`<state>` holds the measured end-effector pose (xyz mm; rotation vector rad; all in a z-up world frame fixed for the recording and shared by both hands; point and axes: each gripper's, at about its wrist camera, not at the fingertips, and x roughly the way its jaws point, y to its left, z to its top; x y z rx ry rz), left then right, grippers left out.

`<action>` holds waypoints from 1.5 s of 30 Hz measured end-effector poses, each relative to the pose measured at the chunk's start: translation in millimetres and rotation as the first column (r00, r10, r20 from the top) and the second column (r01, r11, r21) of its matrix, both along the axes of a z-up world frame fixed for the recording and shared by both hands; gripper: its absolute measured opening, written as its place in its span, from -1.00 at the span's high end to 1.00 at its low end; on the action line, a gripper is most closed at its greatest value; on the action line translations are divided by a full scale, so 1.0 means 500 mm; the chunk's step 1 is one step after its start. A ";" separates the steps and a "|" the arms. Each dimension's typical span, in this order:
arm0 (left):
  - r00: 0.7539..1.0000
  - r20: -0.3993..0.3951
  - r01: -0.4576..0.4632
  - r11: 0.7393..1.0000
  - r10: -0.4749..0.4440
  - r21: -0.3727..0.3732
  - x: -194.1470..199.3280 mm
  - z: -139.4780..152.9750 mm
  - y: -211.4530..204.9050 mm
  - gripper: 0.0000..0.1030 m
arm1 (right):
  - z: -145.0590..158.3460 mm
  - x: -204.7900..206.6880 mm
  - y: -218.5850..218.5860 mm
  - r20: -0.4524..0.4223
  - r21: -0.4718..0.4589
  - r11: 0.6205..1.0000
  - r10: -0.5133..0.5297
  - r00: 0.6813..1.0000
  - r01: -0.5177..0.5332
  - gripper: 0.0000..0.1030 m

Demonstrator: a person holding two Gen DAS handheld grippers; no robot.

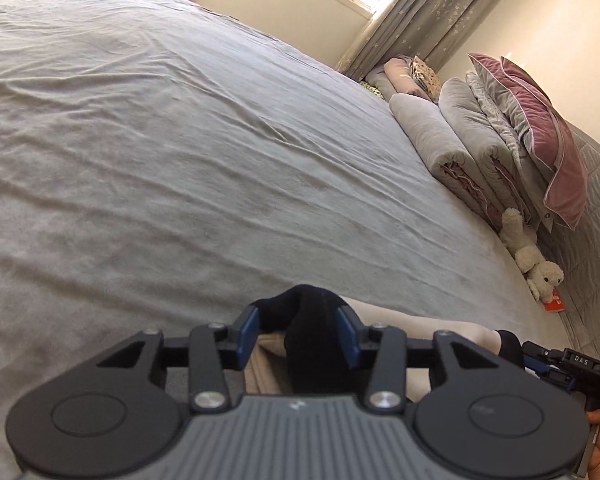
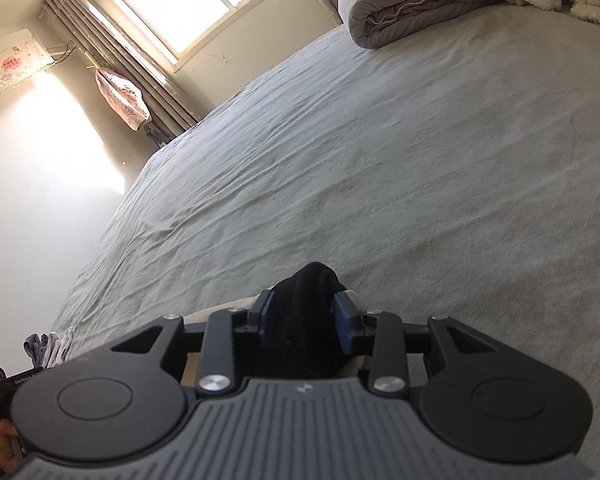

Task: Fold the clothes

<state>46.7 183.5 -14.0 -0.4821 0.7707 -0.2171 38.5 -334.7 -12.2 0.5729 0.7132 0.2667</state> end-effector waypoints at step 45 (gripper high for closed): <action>0.948 0.139 0.176 0.837 -0.285 0.518 -0.174 0.058 -0.150 0.53 | 0.058 -0.154 0.145 0.094 -0.458 0.853 0.326 0.941 -0.250 0.24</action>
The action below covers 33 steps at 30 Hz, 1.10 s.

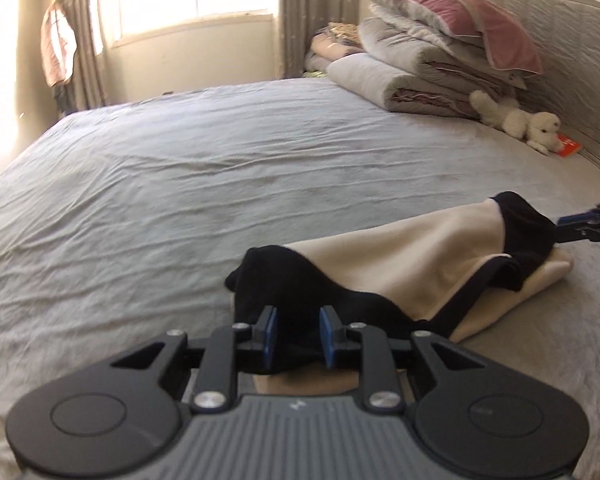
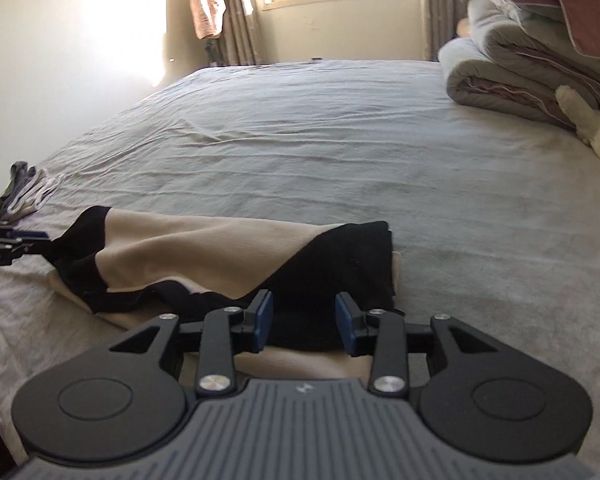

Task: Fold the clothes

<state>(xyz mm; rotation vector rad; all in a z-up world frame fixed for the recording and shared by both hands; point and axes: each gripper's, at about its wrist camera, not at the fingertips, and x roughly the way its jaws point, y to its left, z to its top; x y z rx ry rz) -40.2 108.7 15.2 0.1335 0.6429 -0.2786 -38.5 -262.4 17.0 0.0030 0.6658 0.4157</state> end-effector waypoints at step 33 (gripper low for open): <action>0.924 0.040 0.368 0.913 -0.380 0.176 -0.018 -0.079 -0.188 0.93 | 0.016 -0.022 0.103 0.163 -0.138 0.933 0.354 0.921 -0.334 0.61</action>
